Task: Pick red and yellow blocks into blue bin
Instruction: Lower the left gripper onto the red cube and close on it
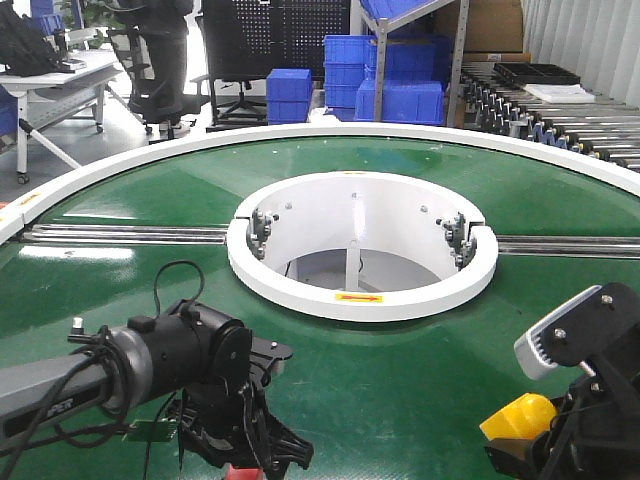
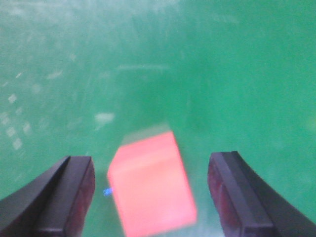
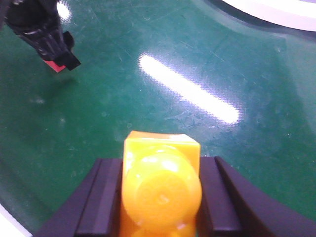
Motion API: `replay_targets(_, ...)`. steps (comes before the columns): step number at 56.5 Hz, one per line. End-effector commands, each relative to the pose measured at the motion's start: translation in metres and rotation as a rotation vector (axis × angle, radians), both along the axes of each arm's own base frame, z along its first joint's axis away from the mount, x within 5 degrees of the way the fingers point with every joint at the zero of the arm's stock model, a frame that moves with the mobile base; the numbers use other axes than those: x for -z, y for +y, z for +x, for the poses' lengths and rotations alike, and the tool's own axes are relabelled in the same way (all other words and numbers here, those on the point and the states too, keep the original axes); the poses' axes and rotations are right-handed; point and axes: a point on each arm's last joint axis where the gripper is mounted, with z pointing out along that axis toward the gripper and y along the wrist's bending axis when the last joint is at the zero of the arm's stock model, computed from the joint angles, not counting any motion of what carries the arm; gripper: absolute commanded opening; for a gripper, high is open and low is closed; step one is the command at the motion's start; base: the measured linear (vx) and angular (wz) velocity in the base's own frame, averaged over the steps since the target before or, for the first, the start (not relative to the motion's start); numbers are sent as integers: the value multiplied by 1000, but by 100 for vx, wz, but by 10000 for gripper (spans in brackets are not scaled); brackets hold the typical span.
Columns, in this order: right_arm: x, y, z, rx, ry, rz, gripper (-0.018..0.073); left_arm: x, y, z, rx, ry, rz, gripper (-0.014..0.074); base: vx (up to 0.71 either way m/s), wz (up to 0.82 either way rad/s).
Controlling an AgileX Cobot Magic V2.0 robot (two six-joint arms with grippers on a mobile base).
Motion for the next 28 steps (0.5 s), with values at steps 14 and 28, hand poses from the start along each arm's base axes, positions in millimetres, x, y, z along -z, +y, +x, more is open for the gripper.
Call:
replay_targets(14, -18, 0, 2, 3, -115, 28, 298, -26, -4, 2, -13, -71, -50, 547, 0, 0)
replay_targets(28, -19, 0, 2, 5, -128, 32, 297, -27, -4, 2, -12, -79, -55, 392, 0, 0)
